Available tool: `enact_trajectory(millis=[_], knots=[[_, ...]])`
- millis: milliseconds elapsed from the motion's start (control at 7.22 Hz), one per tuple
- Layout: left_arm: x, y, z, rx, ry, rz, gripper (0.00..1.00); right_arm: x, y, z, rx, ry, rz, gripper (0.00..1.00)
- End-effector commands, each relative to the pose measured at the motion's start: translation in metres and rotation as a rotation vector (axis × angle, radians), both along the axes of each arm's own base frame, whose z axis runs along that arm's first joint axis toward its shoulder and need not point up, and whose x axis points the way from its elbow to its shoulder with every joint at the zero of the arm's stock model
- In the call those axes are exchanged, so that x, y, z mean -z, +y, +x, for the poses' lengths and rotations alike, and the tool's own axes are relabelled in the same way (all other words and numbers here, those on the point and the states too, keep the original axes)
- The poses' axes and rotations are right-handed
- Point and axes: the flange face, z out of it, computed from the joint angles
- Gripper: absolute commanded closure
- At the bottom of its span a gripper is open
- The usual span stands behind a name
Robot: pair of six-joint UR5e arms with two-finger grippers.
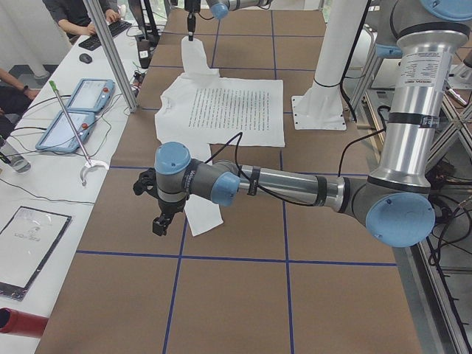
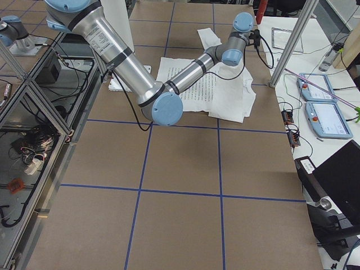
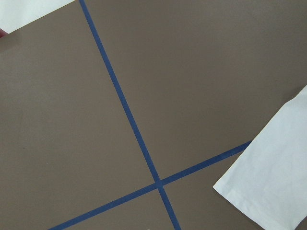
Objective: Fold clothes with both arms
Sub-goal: 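Carry the sleeve across the shirt body toward the left gripper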
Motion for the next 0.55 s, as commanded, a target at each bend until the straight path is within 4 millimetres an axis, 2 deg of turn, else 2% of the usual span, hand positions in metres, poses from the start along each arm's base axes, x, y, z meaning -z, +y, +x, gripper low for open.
enact_trajectory(millis=[0,277,416], knots=[[-0.001,0.000,0.001,0.002,0.001,-0.006,0.00,0.025,0.030,-0.060,-0.007,-0.005,0.033,1.00],[-0.002,0.001,0.001,0.002,0.001,-0.008,0.00,-0.002,0.053,-0.137,-0.033,0.068,0.020,1.00],[-0.003,0.002,0.000,0.002,0.002,-0.008,0.00,-0.011,0.045,-0.176,-0.035,0.121,0.007,1.00]])
